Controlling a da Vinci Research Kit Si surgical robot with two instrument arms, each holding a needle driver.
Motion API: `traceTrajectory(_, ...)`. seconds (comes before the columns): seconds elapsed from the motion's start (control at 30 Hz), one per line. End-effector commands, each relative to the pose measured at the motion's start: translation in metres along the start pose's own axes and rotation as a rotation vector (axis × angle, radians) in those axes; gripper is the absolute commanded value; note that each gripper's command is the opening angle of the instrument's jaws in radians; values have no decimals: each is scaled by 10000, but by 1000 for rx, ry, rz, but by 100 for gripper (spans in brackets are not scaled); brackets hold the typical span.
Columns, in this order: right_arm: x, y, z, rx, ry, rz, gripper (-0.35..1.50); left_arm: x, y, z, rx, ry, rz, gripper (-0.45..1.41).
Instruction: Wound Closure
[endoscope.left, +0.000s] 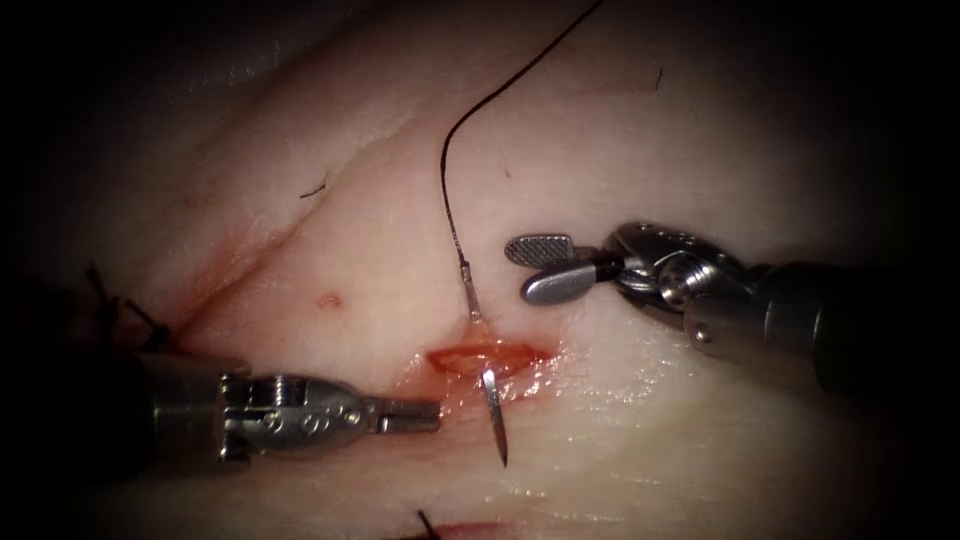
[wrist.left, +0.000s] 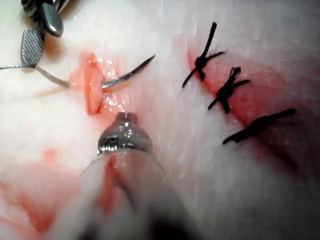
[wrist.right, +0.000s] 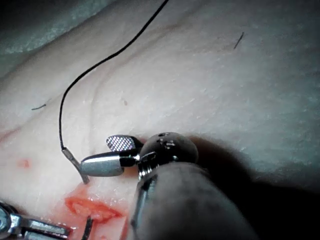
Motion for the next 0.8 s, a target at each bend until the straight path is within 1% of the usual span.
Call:
traceTrajectory(0.03,-2,7,-3,-16,-14,-94,51,2,-2,8,8,17,5,10)
traceTrajectory(0.07,0,8,-6,-37,-29,-159,42,5,-3,9,14,27,15,10)
traceTrajectory(0.1,2,9,-11,-44,-54,-218,41,7,-3,9,19,34,18,12)
traceTrajectory(0.17,4,11,-17,-49,-57,-228,30,11,-4,10,31,45,32,14)
traceTrajectory(0.2,4,12,-20,-34,-54,-233,22,12,-4,11,36,45,36,14)
traceTrajectory(0.23,5,12,-23,-17,-57,-233,-8,14,-4,11,41,45,46,14)
traceTrajectory(0.27,5,12,-26,-11,-59,-238,-25,15,-5,12,46,46,51,15)
traceTrajectory(0.3,5,12,-28,-12,-56,-250,-32,17,-5,12,51,46,55,15)
traceTrajectory(0.37,3,9,-33,-7,-55,-280,-32,20,-7,13,66,50,62,17)
traceTrajectory(0.4,1,5,-38,4,-46,-291,-27,23,-9,15,83,54,75,17)
traceTrajectory(0.53,-2,-3,-43,6,-34,-289,-32,27,-13,18,94,64,81,19)
traceTrajectory(0.63,-4,-6,-44,-1,-34,-289,-8,30,-15,23,98,61,84,22)
traceTrajectory(0.7,-5,-6,-43,-2,-34,-290,4,32,-15,27,103,59,89,24)
traceTrajectory(0.73,-5,-6,-43,-2,-34,-290,15,32,-14,29,105,58,94,24)
traceTrajectory(0.8,-4,-4,-43,-3,-34,-290,30,35,-14,33,113,56,115,31)
